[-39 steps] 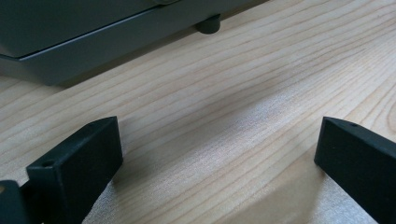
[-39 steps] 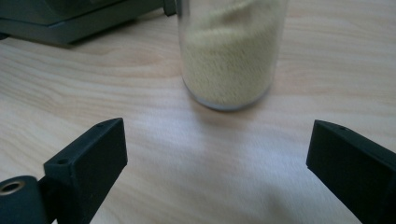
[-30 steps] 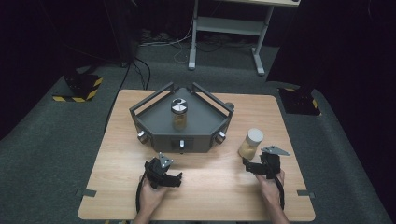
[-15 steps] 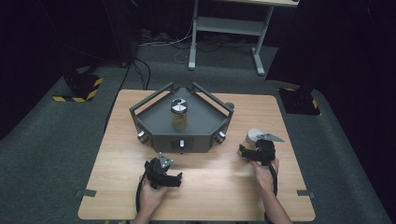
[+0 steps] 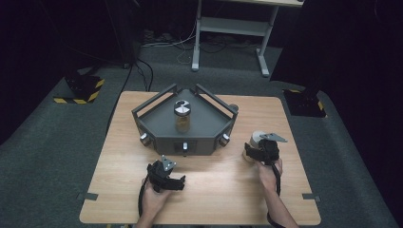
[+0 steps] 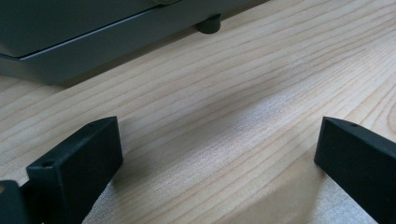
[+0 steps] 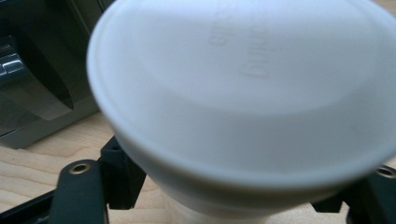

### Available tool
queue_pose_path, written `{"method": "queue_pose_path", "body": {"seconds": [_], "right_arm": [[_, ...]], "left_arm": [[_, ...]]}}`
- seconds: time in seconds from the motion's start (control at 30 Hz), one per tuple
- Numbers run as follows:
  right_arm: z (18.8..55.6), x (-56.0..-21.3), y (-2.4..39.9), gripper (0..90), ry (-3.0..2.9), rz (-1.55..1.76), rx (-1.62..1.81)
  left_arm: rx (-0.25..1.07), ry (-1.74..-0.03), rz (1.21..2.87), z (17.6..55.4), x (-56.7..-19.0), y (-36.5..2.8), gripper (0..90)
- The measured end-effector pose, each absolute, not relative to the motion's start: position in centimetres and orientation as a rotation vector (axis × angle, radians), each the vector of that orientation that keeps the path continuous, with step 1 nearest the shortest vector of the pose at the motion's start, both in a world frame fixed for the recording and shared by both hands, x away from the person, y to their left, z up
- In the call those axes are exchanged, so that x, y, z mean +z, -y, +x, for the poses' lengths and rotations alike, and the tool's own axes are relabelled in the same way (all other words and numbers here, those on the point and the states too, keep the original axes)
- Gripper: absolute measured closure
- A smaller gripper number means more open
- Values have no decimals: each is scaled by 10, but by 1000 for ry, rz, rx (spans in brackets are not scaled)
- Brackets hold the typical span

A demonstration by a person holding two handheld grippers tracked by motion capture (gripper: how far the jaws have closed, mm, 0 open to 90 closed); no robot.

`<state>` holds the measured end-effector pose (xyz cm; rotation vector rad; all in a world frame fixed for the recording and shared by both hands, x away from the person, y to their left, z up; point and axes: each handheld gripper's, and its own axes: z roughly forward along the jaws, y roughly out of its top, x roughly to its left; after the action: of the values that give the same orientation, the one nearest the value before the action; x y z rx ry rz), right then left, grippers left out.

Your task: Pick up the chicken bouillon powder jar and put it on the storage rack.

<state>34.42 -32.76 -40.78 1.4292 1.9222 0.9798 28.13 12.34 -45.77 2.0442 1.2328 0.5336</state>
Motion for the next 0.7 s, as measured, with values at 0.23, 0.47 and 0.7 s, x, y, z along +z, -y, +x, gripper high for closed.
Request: {"method": "queue_pose_path", "body": {"seconds": [0.23,0.47,0.7], "right_arm": [[344,-409,330,308,-1920,1432,992],[344,-407,330,313,-1925,1428,986],[345,-406,329,315,-1930,1425,978]], "left_arm": [[534,-1233,2044,281,-458,-123,9],[534,-1233,2044,281,-458,-123,9],[534,-1233,2044,281,-458,-123,10]]}}
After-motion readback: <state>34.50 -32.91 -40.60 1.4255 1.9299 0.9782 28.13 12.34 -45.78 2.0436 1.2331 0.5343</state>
